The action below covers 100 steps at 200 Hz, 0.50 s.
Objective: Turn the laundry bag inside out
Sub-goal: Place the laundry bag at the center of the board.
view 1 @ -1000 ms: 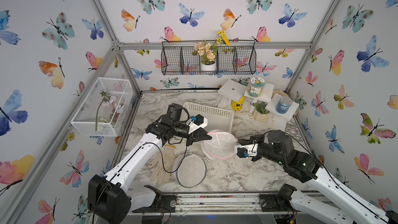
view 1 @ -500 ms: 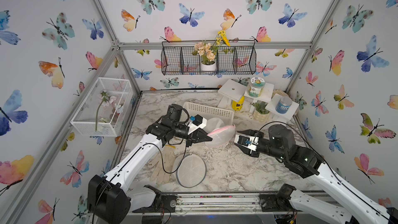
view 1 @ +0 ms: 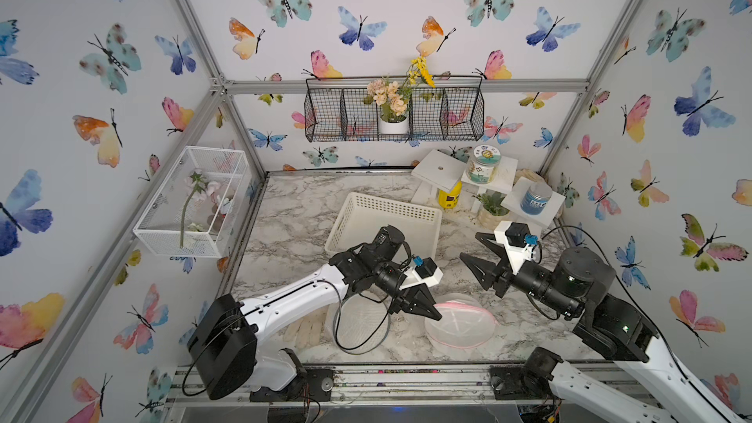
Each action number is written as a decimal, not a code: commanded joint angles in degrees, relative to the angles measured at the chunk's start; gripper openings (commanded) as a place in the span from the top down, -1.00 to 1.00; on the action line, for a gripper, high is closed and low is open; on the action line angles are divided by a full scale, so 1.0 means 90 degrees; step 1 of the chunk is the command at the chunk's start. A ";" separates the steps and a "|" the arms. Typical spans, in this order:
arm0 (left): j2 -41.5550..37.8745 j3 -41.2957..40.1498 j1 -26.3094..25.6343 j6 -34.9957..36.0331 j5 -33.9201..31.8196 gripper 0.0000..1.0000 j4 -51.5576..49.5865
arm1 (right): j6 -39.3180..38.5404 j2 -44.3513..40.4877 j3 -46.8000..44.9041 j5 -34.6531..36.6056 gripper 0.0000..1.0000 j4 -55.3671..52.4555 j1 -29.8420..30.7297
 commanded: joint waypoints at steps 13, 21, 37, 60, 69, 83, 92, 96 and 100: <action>0.1086 0.0438 0.0191 0.0140 -0.0625 1.00 -0.1118 | 0.1226 0.0252 -0.0003 0.0974 -0.22 -0.0647 0.0000; 0.1399 0.0556 0.0267 0.0203 -0.0610 1.00 -0.1439 | 0.1463 0.0386 0.0047 0.1132 -0.20 -0.0827 -0.0001; 0.1831 0.0608 0.0414 -0.0036 -0.0360 1.00 -0.1560 | 0.1910 0.0679 0.0163 0.1526 -0.18 -0.1233 -0.0001; 0.1973 0.0444 0.0442 -0.0329 -0.0507 0.71 -0.1328 | 0.2286 0.0996 0.0281 0.1921 -0.18 -0.1537 0.0004; 0.1947 0.0321 0.0492 -0.0557 -0.0741 0.67 -0.1127 | 0.2369 0.1038 0.0263 0.1956 -0.18 -0.1530 0.0003; 0.1830 0.0159 0.0561 -0.0831 -0.1264 0.44 -0.0943 | 0.2485 0.1059 0.0178 0.1995 -0.18 -0.1453 0.0001; 0.1673 0.0043 0.0620 -0.1044 -0.1645 0.32 -0.0771 | 0.2549 0.1059 0.0120 0.2015 -0.18 -0.1398 -0.0001; 0.1614 0.0017 0.0660 -0.1082 -0.1734 0.24 -0.0744 | 0.2581 0.1064 0.0091 0.2025 -0.17 -0.1371 0.0007; 0.1551 -0.0003 0.0704 -0.1136 -0.1813 0.15 -0.0701 | 0.2599 0.1069 0.0072 0.2039 -0.18 -0.1349 0.0010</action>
